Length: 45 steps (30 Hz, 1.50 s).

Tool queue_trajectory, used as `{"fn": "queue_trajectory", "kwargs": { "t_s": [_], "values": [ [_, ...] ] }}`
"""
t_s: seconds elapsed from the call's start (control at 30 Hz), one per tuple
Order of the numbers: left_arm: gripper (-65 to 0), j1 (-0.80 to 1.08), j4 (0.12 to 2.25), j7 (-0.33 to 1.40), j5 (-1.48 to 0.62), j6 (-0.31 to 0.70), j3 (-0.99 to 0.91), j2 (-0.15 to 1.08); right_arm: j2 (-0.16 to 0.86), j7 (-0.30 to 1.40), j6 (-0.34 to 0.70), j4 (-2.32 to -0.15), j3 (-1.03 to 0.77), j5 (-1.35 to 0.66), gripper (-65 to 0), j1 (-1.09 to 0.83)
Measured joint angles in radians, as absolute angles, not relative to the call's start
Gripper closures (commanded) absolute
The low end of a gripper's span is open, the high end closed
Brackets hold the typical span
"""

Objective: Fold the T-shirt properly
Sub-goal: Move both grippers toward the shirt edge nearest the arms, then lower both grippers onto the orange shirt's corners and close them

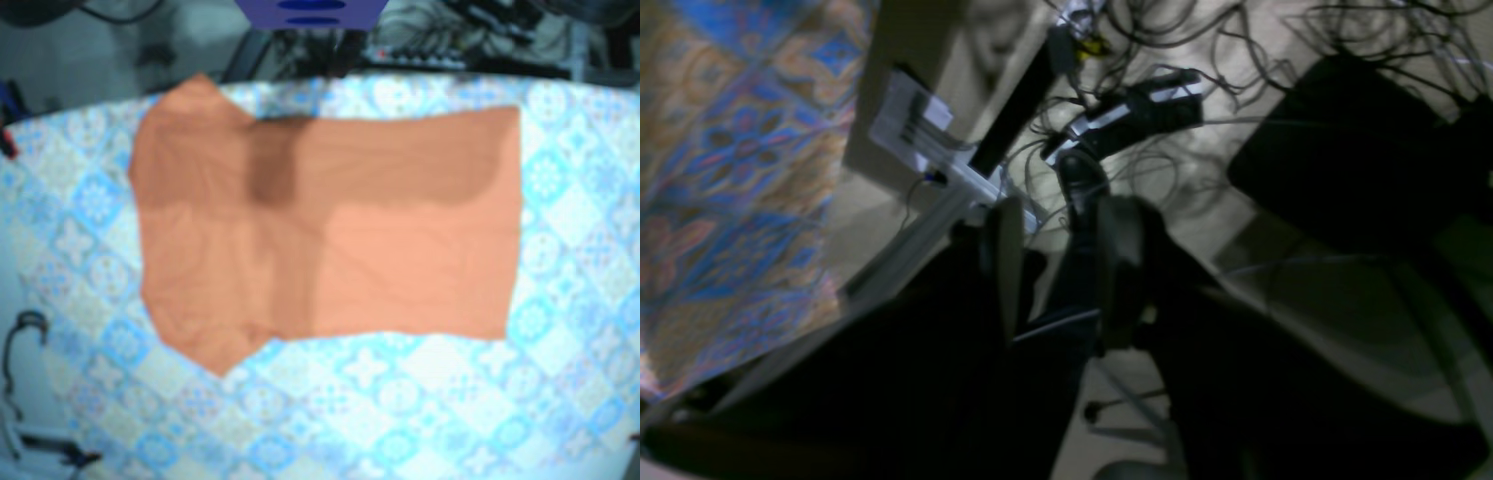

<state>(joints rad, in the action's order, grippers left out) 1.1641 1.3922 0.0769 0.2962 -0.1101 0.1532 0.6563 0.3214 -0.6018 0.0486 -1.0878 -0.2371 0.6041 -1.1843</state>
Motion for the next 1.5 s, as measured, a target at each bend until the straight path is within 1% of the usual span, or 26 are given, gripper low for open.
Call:
{"fn": "queue_trajectory", "kwargs": {
  "t_s": [0.13,0.17,0.27,0.37,0.43,0.47,0.5,0.57,0.63,0.77,0.87,1.0,1.1,1.17,1.23,1.37,1.5],
  "values": [
    [-19.8,1.303,1.571,0.08,0.295,-0.105,-0.043,0.707,0.317,-0.586,0.047,-1.307,-0.392,0.707,-20.7,-1.283],
    [-19.8,1.306,1.613,0.089,0.295,-0.095,-0.098,0.714,0.307,-0.588,0.05,-1.369,-0.432,0.722,-20.7,-1.29],
    [-19.8,1.288,1.74,0.065,0.297,-0.105,-0.243,0.75,0.281,-0.601,0.043,-1.534,-0.521,0.724,-20.7,-1.28],
    [-19.8,1.289,1.827,0.075,0.299,-0.107,-0.373,0.818,0.28,-0.595,0.043,-1.683,-0.566,0.723,-20.7,-1.282],
    [-19.9,1.294,1.861,0.094,0.332,-0.109,-0.422,0.828,0.279,-0.569,0.048,-1.757,-0.57,0.725,-20.7,-1.287],
    [-19.9,1.296,1.88,0.127,0.364,-0.095,-0.43,0.838,0.276,-0.543,0.05,-1.793,-0.569,0.729,-20.7,-1.286],
    [-19.9,1.299,1.899,0.163,0.384,-0.057,-0.436,0.855,0.268,-0.525,0.051,-1.821,-0.564,0.73,-20.8,-1.283],
    [-19.9,1.3,1.946,0.211,0.423,-0.022,-0.436,0.889,0.261,-0.5,0.049,-1.855,-0.55,0.77,-20.9,-1.285],
    [-19.9,1.298,1.989,0.222,0.456,-0.006,-0.439,0.919,0.254,-0.494,0.053,-1.86,-0.507,0.903,-20.7,-1.254],
    [-19.9,1.3,2.016,0.218,0.511,0.097,-0.429,0.93,0.191,-0.507,0.055,-1.853,-0.422,1.205,-20.7,-1.119],
    [-19.9,1.262,2.012,0.229,0.604,0.157,-0.342,0.932,0.142,-0.5,0.056,-1.852,-0.362,1.347,-20.7,-1.068],
    [-19.9,1.208,2.018,0.222,0.797,0.136,-0.241,0.931,0.141,-0.503,0.056,-1.851,-0.27,1.388,-20.7,-1.018],
    [-19.9,1.199,2.015,0.216,0.847,0.153,-0.167,0.921,0.15,-0.498,0.052,-1.851,-0.227,1.42,-20.7,-0.984],
    [-19.9,1.134,2.009,0.23,0.872,0.165,-0.118,0.869,0.153,-0.508,0.056,-1.845,-0.199,1.433,-20.9,-0.97],
    [-19.9,1.076,2.013,0.216,0.903,0.139,-0.105,0.797,0.189,-0.51,0.055,-1.829,-0.171,1.429,-21.0,-0.95],
    [-19.9,1.053,2.014,0.233,0.98,0.146,-0.107,0.709,0.218,-0.489,0.055,-1.803,-0.152,1.432,-21.0,-0.9],
    [-19.9,1.023,2.012,0.221,0.987,0.154,-0.101,0.671,0.205,-0.509,0.051,-1.802,-0.142,1.432,-21.0,-0.89]
  ]
}}
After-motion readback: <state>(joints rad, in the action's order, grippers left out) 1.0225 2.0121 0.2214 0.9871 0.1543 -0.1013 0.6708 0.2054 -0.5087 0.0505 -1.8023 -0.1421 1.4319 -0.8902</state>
